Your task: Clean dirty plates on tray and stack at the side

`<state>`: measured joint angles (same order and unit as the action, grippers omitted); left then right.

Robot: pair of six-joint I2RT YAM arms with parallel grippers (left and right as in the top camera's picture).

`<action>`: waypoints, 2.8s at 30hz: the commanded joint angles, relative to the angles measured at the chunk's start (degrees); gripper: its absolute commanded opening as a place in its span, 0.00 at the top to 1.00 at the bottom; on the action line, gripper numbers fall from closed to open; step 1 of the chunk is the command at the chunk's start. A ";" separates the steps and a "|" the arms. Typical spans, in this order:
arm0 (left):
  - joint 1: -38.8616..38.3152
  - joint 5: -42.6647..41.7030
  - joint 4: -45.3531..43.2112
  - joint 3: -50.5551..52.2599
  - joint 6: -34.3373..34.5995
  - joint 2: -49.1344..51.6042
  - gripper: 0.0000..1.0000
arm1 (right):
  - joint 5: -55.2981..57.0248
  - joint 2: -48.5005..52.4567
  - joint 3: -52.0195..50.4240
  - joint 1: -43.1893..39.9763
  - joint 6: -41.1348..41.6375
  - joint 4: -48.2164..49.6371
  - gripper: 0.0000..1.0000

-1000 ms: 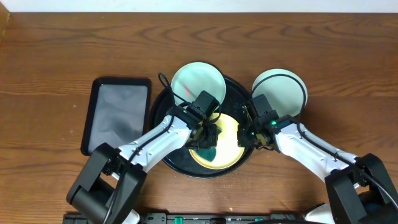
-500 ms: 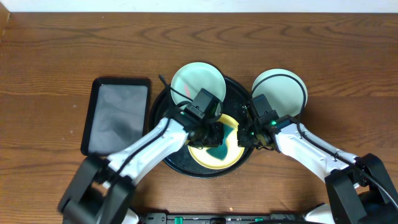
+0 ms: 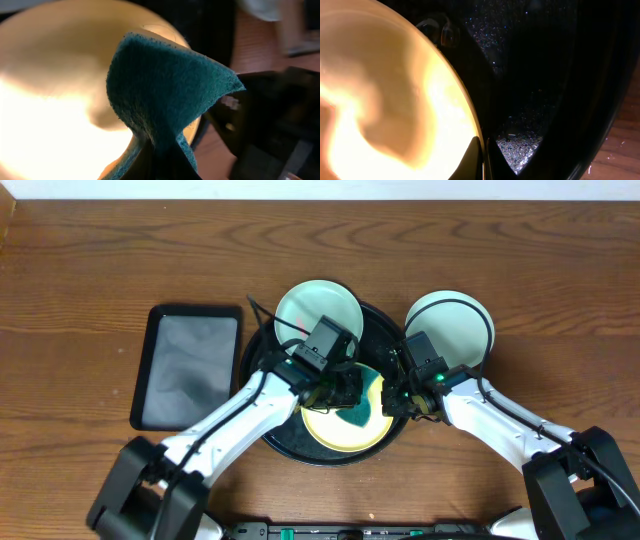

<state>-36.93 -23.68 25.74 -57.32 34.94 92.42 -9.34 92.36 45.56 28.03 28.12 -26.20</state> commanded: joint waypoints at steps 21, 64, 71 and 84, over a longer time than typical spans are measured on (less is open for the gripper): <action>-1.18 -1.81 -4.04 -0.55 4.85 6.82 0.93 | -1.03 0.22 -0.31 0.94 0.09 0.04 0.99; 14.25 24.11 17.64 -0.70 -8.20 -18.99 0.92 | -1.03 0.22 -0.31 0.94 0.07 0.07 0.99; 28.06 24.22 23.65 -0.66 -15.19 -20.00 0.92 | -1.01 0.22 -0.31 0.94 0.07 0.09 0.98; 41.64 24.61 17.38 1.49 -19.96 -16.85 0.92 | -1.01 0.22 -0.31 0.94 0.07 0.46 0.98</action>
<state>4.12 0.36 44.93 -57.17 16.60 74.35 -9.61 92.36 45.56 28.03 28.12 -26.20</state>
